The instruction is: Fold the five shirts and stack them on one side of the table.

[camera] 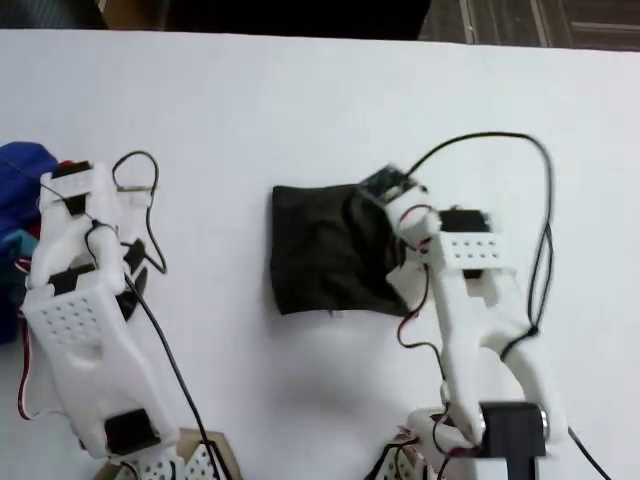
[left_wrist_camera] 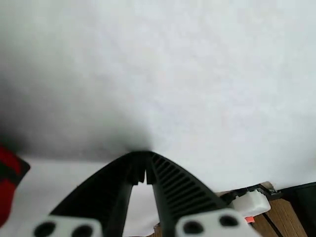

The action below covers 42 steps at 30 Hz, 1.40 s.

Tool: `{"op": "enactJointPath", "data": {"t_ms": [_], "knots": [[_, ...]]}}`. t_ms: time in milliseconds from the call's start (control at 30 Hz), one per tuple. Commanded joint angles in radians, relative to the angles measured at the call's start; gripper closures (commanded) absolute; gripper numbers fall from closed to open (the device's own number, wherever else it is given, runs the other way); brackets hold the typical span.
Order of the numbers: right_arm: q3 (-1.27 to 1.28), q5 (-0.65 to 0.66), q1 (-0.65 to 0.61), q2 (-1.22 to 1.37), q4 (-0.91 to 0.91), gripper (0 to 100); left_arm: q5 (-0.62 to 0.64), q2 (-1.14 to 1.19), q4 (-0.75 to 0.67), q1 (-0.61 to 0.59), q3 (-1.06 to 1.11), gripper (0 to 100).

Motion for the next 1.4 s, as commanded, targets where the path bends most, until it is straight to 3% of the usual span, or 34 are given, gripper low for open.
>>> {"op": "enactJointPath", "data": {"t_ms": [0, 267, 700, 867, 1067, 1267, 1367], "knots": [[-0.063, 0.009, 0.018, -0.130, -0.010, 97.8, -0.005, 0.014, -0.035, 0.071, 0.015, 97], [-0.095, 0.003, 0.010, -0.196, -0.117, 97.8, -0.005, 0.014, -0.035, 0.071, 0.015, 97], [-0.101, -0.078, -0.166, 0.159, -0.401, 97.8, -0.005, 0.014, -0.035, 0.071, 0.015, 97], [-0.103, -0.055, -0.067, 0.248, -0.447, 97.8, -0.005, 0.014, -0.035, 0.071, 0.015, 97], [-0.103, 0.068, 0.097, 0.262, -0.513, 97.8, -0.005, 0.014, -0.035, 0.071, 0.015, 97], [-0.135, 0.048, 0.157, 0.254, -0.547, 97.8, -0.005, 0.014, -0.035, 0.071, 0.015, 97], [-0.204, -0.058, 0.154, 0.252, -0.487, 97.8, -0.005, 0.014, -0.035, 0.071, 0.015, 97]]}}
